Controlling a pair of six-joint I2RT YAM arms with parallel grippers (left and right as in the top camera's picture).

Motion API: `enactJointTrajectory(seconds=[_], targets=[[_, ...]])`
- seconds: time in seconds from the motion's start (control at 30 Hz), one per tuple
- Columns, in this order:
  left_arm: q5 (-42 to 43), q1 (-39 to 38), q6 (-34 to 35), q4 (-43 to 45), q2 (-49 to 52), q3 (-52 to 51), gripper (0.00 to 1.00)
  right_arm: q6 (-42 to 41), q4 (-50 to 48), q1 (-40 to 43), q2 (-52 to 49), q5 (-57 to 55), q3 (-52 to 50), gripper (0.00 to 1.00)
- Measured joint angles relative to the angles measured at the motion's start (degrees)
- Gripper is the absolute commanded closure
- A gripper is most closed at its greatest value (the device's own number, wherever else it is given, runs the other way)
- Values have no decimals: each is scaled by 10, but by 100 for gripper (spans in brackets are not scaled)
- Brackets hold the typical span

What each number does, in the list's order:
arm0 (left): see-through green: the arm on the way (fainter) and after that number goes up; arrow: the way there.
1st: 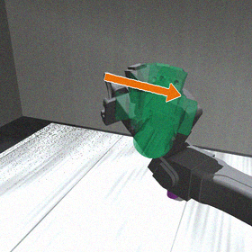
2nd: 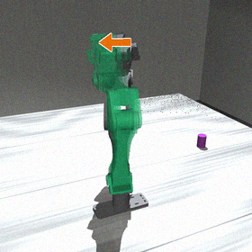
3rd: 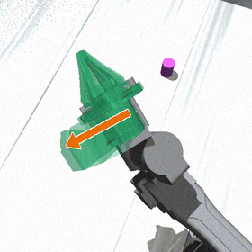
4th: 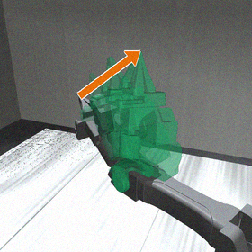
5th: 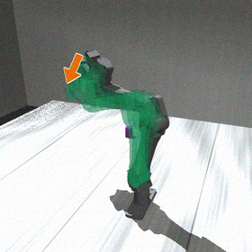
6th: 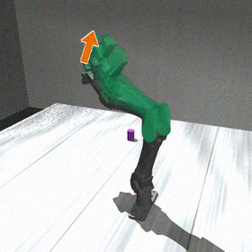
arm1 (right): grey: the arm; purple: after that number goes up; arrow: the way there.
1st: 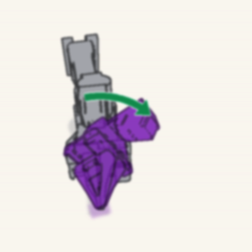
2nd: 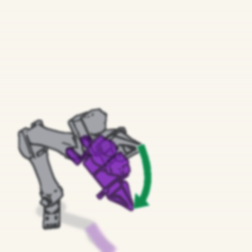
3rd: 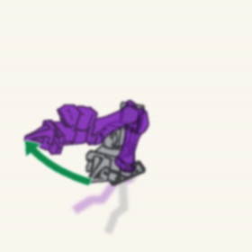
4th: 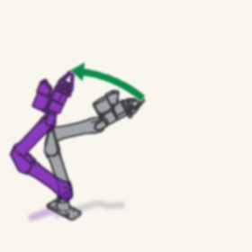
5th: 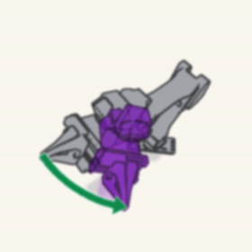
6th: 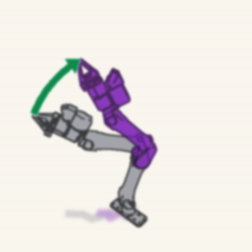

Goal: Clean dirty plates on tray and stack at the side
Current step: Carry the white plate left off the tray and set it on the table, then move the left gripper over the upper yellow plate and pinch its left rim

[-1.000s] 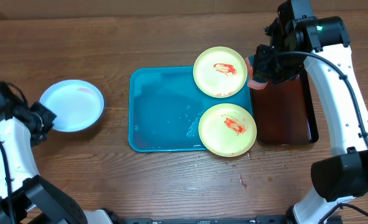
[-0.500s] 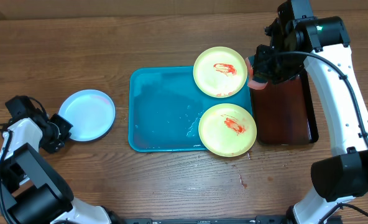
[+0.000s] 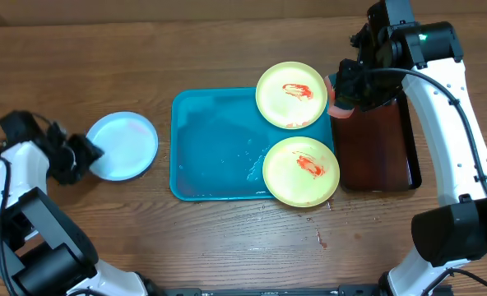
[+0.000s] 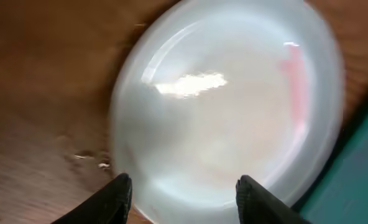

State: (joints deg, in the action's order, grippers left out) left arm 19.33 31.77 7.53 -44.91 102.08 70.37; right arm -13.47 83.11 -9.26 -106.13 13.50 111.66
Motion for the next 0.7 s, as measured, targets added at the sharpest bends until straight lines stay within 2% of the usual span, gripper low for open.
enactJointTrajectory(seconds=[0.17,0.33,0.57,0.7], targets=[[28,-107,-31,-54,-12,52,44,0,0,0,0,0,0,96],[23,-211,-11,-76,-14,54,44,0,2,0,0,0,0,96],[19,-299,37,-46,-14,54,45,0,0,0,0,-4,0,96],[13,-378,71,26,-14,54,36,0,0,0,0,-4,0,96]])
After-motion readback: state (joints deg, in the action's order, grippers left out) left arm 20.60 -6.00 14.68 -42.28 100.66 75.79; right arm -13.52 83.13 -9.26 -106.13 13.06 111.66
